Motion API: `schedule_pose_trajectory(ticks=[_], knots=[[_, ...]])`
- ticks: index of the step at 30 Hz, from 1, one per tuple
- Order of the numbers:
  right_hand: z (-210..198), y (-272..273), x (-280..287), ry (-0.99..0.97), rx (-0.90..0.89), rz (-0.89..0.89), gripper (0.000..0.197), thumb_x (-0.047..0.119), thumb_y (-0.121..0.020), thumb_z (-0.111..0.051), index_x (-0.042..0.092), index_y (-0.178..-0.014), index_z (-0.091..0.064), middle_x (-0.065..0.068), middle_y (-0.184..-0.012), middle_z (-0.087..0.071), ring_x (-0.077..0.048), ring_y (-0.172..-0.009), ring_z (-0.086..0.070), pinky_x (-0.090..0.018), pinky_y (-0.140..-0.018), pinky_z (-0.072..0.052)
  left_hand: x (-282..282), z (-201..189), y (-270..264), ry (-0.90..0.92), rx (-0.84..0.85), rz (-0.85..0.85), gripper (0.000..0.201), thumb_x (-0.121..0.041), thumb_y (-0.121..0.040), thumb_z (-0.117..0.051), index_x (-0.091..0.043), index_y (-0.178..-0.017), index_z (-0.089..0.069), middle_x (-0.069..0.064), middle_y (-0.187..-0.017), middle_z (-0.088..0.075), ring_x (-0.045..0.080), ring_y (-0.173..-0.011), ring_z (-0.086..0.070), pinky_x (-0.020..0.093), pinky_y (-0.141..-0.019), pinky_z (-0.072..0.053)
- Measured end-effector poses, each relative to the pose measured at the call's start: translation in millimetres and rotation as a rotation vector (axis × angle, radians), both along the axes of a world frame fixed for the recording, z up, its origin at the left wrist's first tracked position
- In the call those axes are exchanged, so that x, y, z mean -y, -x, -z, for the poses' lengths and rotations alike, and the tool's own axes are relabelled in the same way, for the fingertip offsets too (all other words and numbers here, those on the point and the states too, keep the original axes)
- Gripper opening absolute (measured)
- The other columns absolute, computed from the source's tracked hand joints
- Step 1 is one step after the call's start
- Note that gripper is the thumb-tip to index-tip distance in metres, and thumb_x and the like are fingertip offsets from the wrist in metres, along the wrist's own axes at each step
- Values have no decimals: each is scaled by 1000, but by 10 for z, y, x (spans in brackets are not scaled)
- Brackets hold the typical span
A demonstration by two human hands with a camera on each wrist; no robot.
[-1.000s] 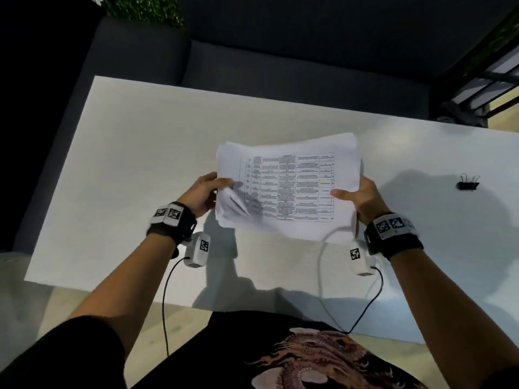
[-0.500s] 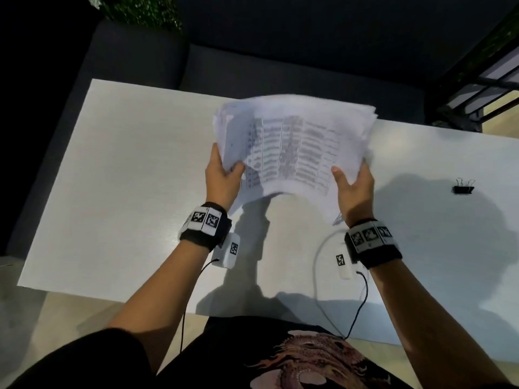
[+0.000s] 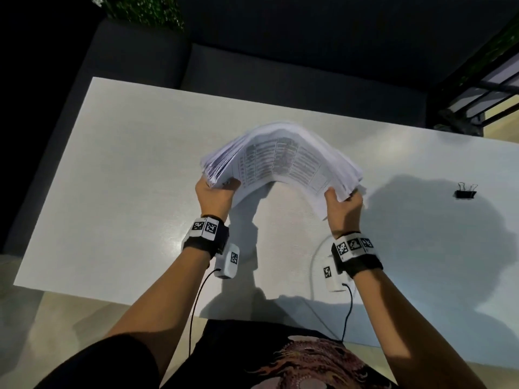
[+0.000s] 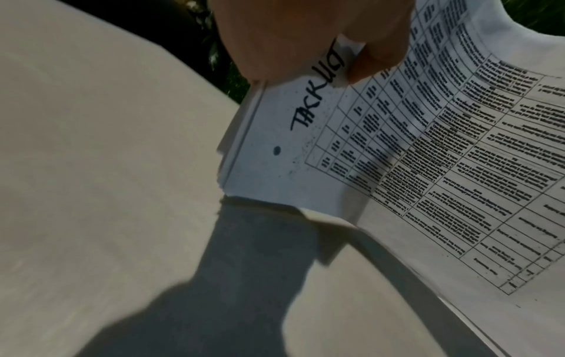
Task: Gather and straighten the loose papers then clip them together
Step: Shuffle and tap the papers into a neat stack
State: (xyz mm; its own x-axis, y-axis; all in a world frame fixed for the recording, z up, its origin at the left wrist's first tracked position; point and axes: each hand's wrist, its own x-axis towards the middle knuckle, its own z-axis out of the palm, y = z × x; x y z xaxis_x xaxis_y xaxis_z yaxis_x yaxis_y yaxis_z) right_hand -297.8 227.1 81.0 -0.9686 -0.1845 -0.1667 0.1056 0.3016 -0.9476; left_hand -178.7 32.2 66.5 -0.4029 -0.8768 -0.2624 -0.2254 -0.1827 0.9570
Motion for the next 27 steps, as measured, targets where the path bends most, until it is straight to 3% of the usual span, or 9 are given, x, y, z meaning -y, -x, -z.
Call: schedule_pose_trajectory(ticks=[3, 6, 9, 11, 14, 16, 21, 24, 27], knots=[[-133, 108, -88, 32, -103, -57, 26, -6, -82, -59, 12, -101, -59, 2, -86, -65, 13, -71, -60, -8, -68, -49, 101, -171, -2, 30, -117, -7, 41, 16, -71, -71, -19, -91, -64, -1, -88, -68, -2, -75, -68, 19, -66, -58], [-111, 192, -257, 26, -100, -55, 35, 7, -69, -62, 1, -103, -56, -2, -85, -60, 10, -68, -58, -5, -63, -46, 205, -98, -158, 32, -78, 75, 45, 15, -68, -74, -3, -107, -61, 11, -100, -65, 12, -87, -66, 20, -69, -58], [130, 187, -318, -90, -17, -176, 53, -8, -70, -60, -2, -122, -50, -1, -98, -61, 10, -79, -60, -12, -68, -51, 155, 117, -238, -39, 74, 181, 50, 12, -68, -73, 0, -113, -57, 8, -96, -64, 16, -86, -65, 20, -65, -59], [251, 161, -256, -157, 21, -218, 49, -16, -77, -59, -3, -123, -50, -3, -102, -63, 4, -78, -61, -18, -69, -50, 85, 166, -173, -75, 136, 191, 35, 10, -71, -72, -4, -101, -60, 1, -84, -63, 15, -79, -64, 22, -64, -60], [268, 299, -153, -176, 93, -167, 46, -7, -85, -58, -3, -129, -48, -12, -114, -61, -19, -96, -60, -6, -69, -46, 180, 108, -27, -47, 161, 214, 23, 8, -74, -70, -5, -91, -61, -1, -76, -62, 13, -69, -62, 15, -55, -57], [237, 544, -205, -125, 95, -224, 41, -6, -85, -60, 3, -124, -53, -11, -116, -64, -20, -99, -62, -4, -73, -49, 352, 56, 1, -48, 167, 286, 24, 7, -73, -73, -2, -93, -63, 3, -77, -65, 14, -66, -62, 17, -54, -56], [242, 803, -464, -288, 122, -279, 26, 15, -85, -70, 11, -106, -55, -25, -110, -64, -29, -84, -64, -47, -79, -56, 480, 63, -69, -270, 137, 246, 25, 5, -78, -70, 1, -99, -58, 11, -73, -61, 14, -49, -57, 20, -46, -48], [292, 590, -478, -154, 479, -75, 57, 39, -85, -68, 18, -127, -37, -16, -116, -57, -28, -89, -62, -39, -69, -54, 291, 172, -74, -382, 165, 148, 25, 1, -79, -70, 0, -102, -59, 9, -73, -59, 18, -56, -53, 22, -48, -46], [280, 264, -347, 83, 835, -104, 67, 56, -66, -75, 24, -120, -51, -20, -118, -55, -39, -102, -63, -45, -78, -55, 27, 271, -60, -546, 129, 13, 28, -2, -81, -68, -1, -107, -59, 10, -84, -61, 18, -61, -53, 18, -47, -45]])
